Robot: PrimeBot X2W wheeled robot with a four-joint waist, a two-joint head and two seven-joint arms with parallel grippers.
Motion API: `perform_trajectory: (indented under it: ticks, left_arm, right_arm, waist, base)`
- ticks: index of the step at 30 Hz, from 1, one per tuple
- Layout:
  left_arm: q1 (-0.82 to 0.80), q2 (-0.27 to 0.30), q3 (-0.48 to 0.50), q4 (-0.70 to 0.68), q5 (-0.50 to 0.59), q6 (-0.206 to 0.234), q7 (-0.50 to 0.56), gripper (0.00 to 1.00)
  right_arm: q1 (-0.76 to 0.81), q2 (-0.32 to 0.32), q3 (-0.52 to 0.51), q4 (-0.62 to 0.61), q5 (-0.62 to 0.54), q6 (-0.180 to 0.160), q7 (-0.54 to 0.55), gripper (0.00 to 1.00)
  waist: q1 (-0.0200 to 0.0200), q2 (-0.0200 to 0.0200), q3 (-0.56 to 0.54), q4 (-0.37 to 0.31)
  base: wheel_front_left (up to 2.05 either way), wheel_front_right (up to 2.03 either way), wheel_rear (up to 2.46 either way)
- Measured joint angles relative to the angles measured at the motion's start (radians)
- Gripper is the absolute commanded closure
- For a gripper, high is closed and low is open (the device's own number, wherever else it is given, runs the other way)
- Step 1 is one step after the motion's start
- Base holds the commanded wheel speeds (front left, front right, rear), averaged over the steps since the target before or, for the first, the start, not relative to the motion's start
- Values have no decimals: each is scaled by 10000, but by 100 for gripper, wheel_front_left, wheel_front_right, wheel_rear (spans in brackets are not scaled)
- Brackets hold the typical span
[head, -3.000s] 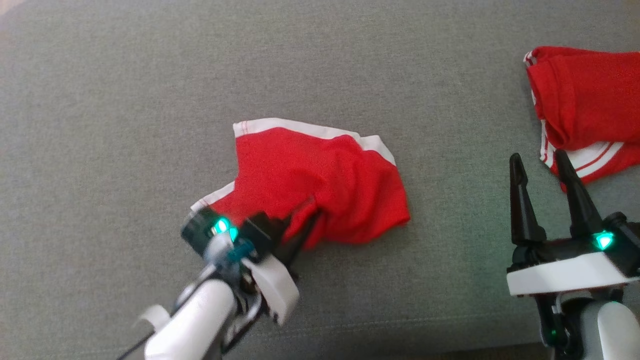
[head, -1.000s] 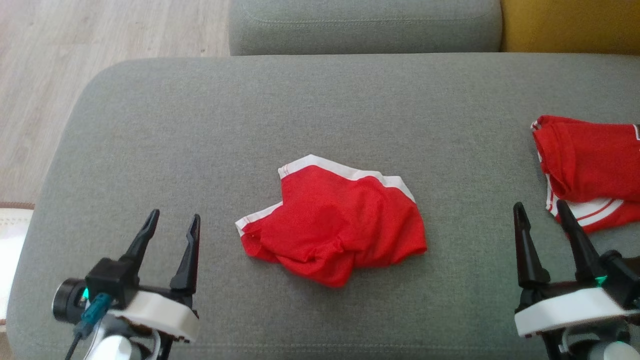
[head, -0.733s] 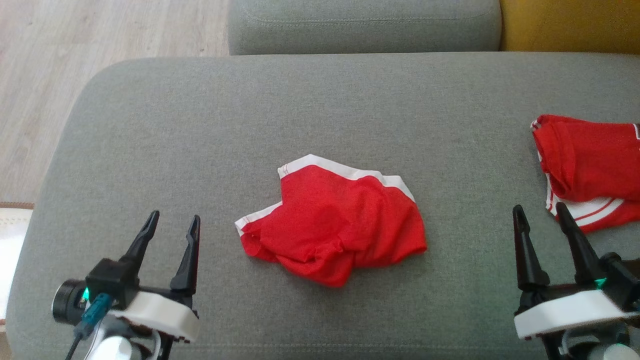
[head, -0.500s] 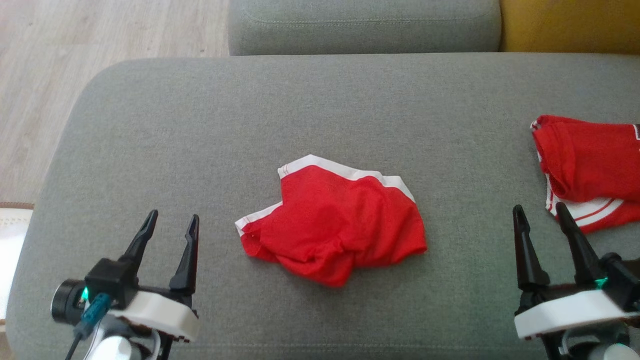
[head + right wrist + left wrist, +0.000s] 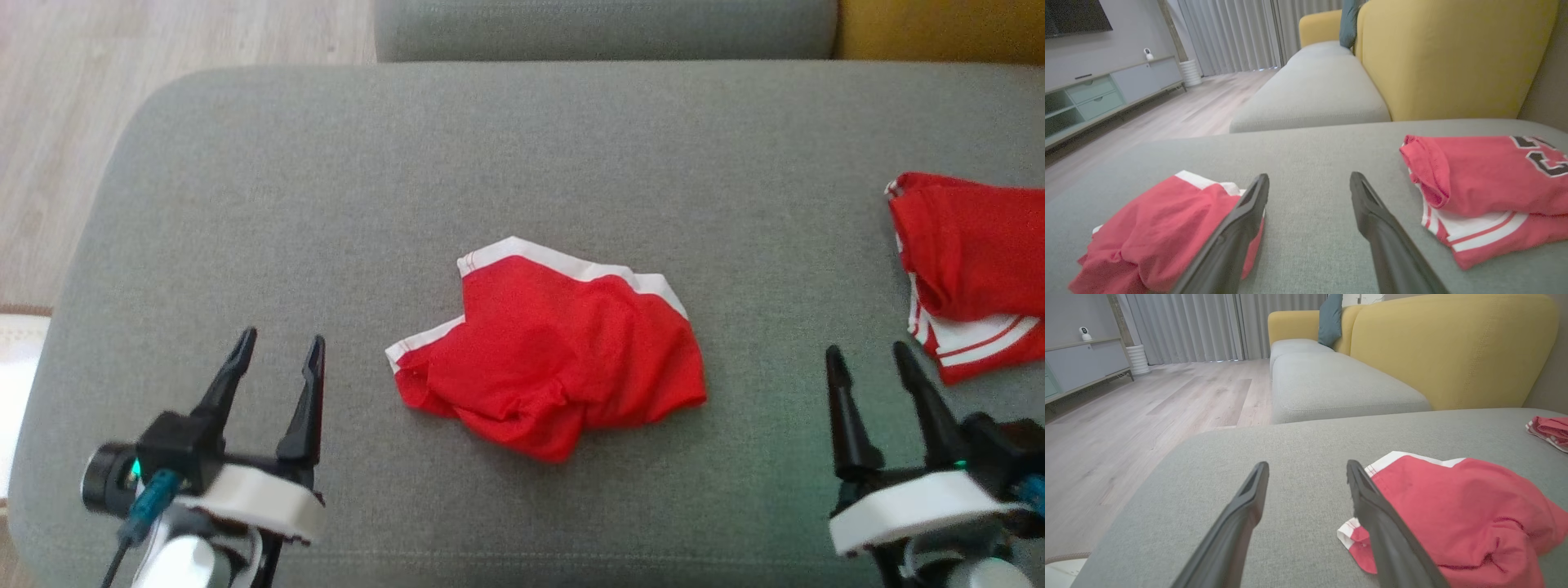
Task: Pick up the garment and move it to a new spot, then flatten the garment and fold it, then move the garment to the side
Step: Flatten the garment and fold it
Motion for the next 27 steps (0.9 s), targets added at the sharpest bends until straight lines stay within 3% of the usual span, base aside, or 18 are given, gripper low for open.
perform_trajectory:
  ticks: [4, 8, 14, 15, 16, 17, 23, 27]
  left_arm:
    - [-387, -2, -4, -128, 104, -4, -52, 0]
    - [-880, -15, 4, -165, 105, -153, -119, 0]
    - [-1205, -121, 0, -84, 192, -330, -146, 0]
    - [-1222, -148, -2, -48, 192, -339, -146, 0]
    - [-1236, -174, 0, -12, 192, -349, -146, 0]
    - [-1251, -196, 0, 31, 194, -414, -148, 0]
    - [-1354, -374, 27, 86, 282, -514, -157, 0]
    - [-1354, -437, 82, 92, 370, -608, -176, 0]
  right_arm:
    - [-416, -2, 364, 936, -88, 0, 224, 0]
    - [-1506, -4, 1392, 2426, -65, 0, 351, 0]
    - [-2306, -19, 1893, 4126, 458, 0, 428, 0]
    - [-2354, -19, 1960, 4318, 522, 0, 424, 52]
    - [-2406, -19, 2002, 4451, 640, 0, 407, 92]
    - [-2463, -19, 2023, 4564, 736, 0, 374, 100]
    - [-2727, -19, 1705, 4752, 734, 0, 58, 100]
    - [-2825, -19, 936, 4337, 199, 0, -21, 100]
  waist:
    - [0, 0, 331, 87]
    - [0, 0, 897, 238]
    - [0, 0, 1374, 520]
    - [0, 0, 1417, 565]
    - [0, 0, 1452, 607]
    - [0, 0, 1478, 639]
    - [1, 0, 1522, 726]
    - [0, 0, 1546, 762]
  base:
    - [0, 0, 0]
    - [0, 0, 0]
    - [0, 0, 0]
    - [0, 0, 0]
    - [0, 0, 0]
    - [0, 0, 0]
    - [0, 0, 0]
    - [0, 0, 0]
